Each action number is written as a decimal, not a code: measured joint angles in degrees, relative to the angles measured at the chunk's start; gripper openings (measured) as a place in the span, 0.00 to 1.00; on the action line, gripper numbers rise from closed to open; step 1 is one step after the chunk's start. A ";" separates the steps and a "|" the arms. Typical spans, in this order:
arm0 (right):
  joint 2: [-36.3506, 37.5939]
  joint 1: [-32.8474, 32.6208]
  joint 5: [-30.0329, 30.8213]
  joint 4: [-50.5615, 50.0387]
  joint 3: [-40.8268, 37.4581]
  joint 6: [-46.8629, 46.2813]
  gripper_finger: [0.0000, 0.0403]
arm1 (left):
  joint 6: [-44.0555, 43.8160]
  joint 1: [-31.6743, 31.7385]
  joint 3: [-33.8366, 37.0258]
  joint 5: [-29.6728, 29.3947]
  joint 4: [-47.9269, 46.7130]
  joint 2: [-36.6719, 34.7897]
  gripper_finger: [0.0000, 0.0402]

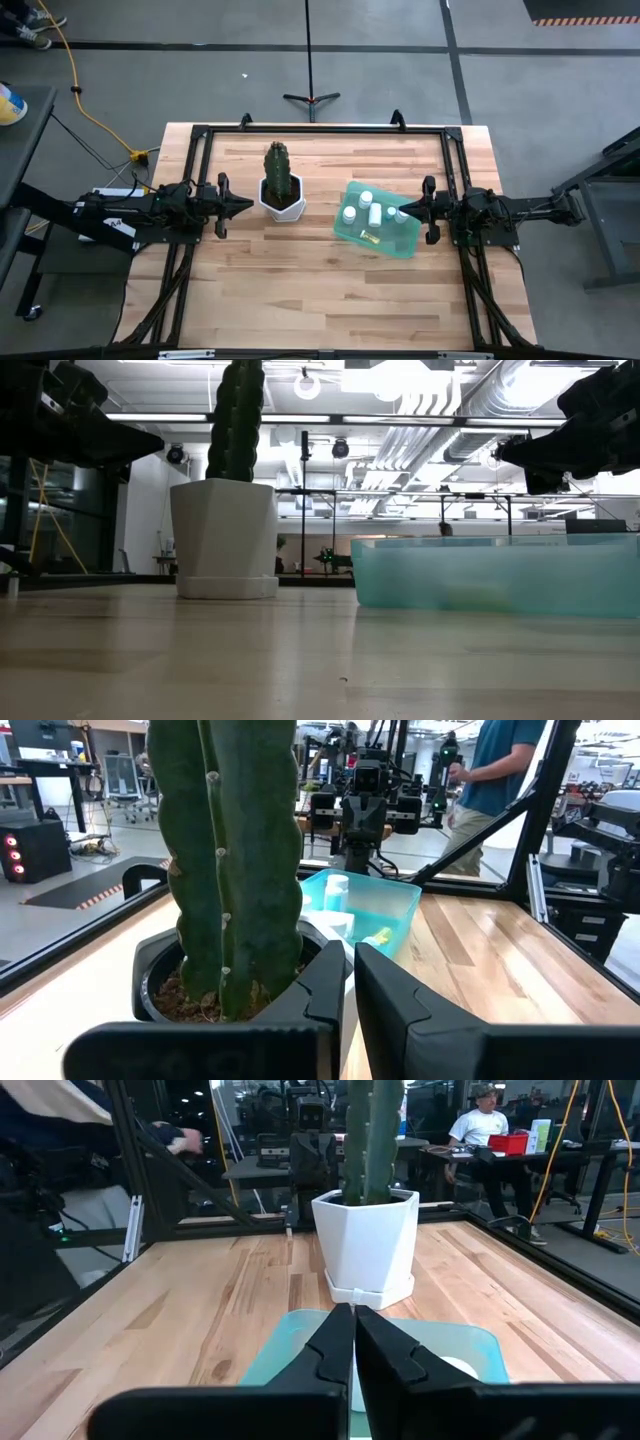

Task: Pick and place pill bottles into a basket
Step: Return to Home Position

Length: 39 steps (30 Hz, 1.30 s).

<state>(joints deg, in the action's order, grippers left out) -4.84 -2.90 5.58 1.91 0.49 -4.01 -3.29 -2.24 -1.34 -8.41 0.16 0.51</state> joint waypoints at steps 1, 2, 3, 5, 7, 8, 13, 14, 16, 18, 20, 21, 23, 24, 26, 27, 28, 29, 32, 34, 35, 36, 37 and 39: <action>0.00 0.00 0.00 0.00 0.00 0.00 0.02 | 0.00 -0.02 0.00 0.00 0.00 -0.02 0.16; -0.02 0.00 0.00 0.00 0.00 0.00 0.02 | 0.00 -0.01 0.00 -0.01 0.00 -0.02 0.16; 0.00 0.00 0.00 0.00 0.00 0.00 0.02 | -0.02 0.00 0.00 0.00 0.00 -0.02 0.16; 0.00 0.00 0.00 0.00 0.00 0.02 0.01 | -0.01 -0.01 0.00 -0.02 0.00 -0.02 0.16; 0.00 0.00 0.00 0.00 0.00 0.00 0.01 | -0.02 -0.02 0.00 -0.01 0.00 -0.02 0.16; 0.00 0.00 0.00 0.00 0.00 0.01 0.01 | 0.00 -0.02 0.00 0.00 0.00 -0.02 0.16; 0.00 0.00 0.00 -0.02 0.00 0.00 0.00 | 0.00 0.00 0.00 0.00 0.00 -0.02 0.16; 0.00 0.00 0.00 0.00 0.00 0.00 0.00 | -0.01 -0.02 0.00 0.00 0.00 -0.02 0.16; 0.00 0.00 0.00 0.00 0.00 0.01 0.00 | -0.02 0.00 0.00 0.00 0.00 -0.01 0.16; 0.00 0.00 0.00 -0.02 0.00 0.00 0.00 | -0.02 -0.02 0.00 0.00 0.00 -0.02 0.16; 0.00 0.00 0.00 0.00 0.00 0.00 0.00 | -0.02 -0.02 0.00 0.00 0.00 -0.01 0.16; 0.00 0.00 0.00 0.00 0.00 0.01 0.00 | -0.01 -0.01 0.00 0.00 0.00 -0.02 0.16; 0.00 -0.01 0.00 -0.01 0.00 0.00 0.00 | -0.02 0.00 0.00 0.00 0.00 -0.02 0.16; -0.01 0.00 0.00 0.00 0.00 0.00 0.00 | -0.02 -0.02 0.00 0.00 0.00 -0.02 0.16; 0.00 0.00 0.00 0.00 0.00 0.00 0.00 | -0.02 -0.02 0.00 -0.02 0.00 -0.02 0.16; 0.00 0.00 0.00 0.00 0.00 0.00 0.01 | -0.02 0.00 0.00 0.00 0.00 0.00 0.16; 0.00 -0.02 0.00 -0.02 0.00 0.00 0.00 | -0.02 0.00 0.00 -0.01 0.00 -0.02 0.16; -0.01 0.00 0.00 -0.01 0.00 0.00 0.00 | -0.02 -0.02 0.00 0.00 0.00 -0.01 0.16; 0.00 -0.02 0.00 -0.02 0.00 0.01 0.00 | -0.02 -0.01 0.00 0.00 0.00 -0.01 0.16; 0.00 -0.02 0.00 -0.02 0.00 0.00 0.01 | -0.02 -0.02 0.00 -0.02 0.00 -0.02 0.16; -0.02 0.00 0.00 0.00 0.00 0.00 0.01 | -0.01 -0.01 0.00 0.00 0.00 -0.01 0.16; 0.00 -0.02 0.00 -0.02 0.00 0.00 0.01 | -0.02 -0.02 0.00 0.00 0.00 0.00 0.16; 0.00 0.00 0.00 -0.01 0.00 0.01 0.01 | -0.02 0.00 0.00 0.00 0.00 0.00 0.16; 0.00 0.00 0.00 0.00 0.00 0.00 0.01 | -0.02 0.00 0.00 0.00 0.00 -0.01 0.16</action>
<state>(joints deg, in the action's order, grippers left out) -4.84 -2.90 5.58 1.91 0.49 -4.01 -3.31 -2.25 -1.34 -8.40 0.16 0.50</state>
